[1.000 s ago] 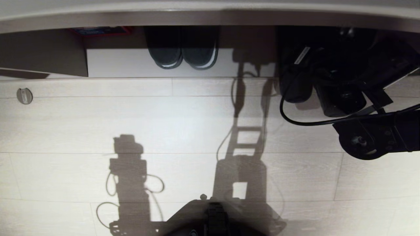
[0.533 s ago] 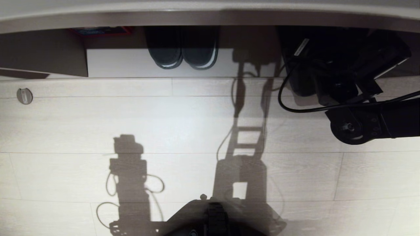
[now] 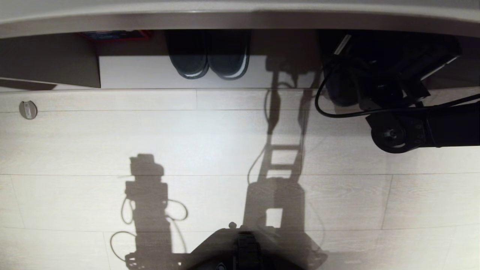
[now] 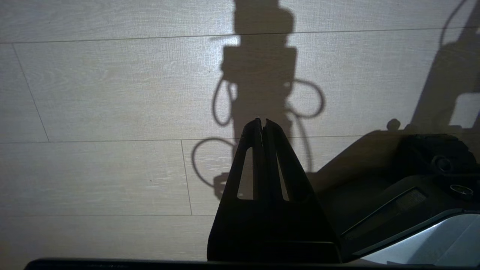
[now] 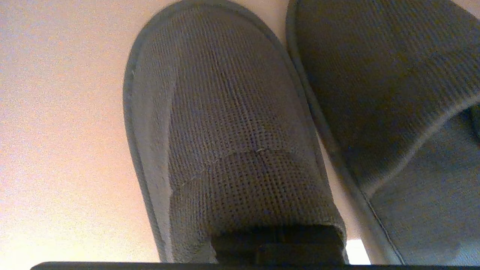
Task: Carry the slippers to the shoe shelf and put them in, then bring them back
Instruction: Place the slippers into the shoe cabinet
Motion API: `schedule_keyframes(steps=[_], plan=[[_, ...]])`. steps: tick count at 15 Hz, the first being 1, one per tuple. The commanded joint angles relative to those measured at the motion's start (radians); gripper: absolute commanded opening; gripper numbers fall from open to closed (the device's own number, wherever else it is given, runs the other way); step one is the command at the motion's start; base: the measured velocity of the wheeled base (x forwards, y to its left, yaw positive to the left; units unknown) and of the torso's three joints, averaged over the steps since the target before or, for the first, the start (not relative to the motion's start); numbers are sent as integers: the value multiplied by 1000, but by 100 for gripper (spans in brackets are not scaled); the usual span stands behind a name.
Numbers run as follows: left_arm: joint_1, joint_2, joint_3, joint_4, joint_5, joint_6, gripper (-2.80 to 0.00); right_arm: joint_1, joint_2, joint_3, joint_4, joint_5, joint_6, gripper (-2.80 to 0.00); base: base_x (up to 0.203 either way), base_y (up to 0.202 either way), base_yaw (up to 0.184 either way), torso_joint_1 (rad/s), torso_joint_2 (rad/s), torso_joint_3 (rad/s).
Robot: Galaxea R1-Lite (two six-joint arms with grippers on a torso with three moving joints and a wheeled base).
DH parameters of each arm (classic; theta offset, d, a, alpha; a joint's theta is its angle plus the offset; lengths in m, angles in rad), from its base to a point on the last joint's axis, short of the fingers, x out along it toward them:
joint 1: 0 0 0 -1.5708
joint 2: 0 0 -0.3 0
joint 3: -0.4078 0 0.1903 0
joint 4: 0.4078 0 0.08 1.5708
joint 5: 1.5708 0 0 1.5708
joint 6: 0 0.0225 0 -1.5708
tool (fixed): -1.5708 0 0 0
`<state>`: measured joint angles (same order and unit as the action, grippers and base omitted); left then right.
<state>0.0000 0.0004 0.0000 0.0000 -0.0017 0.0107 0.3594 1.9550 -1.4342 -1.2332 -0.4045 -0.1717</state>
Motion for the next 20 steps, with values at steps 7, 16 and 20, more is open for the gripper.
schedule_keyframes(steps=[7,16,20], plan=[[0,0,0,0,2,0,-280,-2,0,28,-8,-2,0,-280,0,0,0,0,0,0],[0,0,0,0,2,-1,-280,23,-80,236,-119,9,-2,-280,0,0,0,0,0,0],[0,0,0,-1,0,0,-280,54,-201,412,-126,17,-1,-280,0,0,0,0,0,0]])
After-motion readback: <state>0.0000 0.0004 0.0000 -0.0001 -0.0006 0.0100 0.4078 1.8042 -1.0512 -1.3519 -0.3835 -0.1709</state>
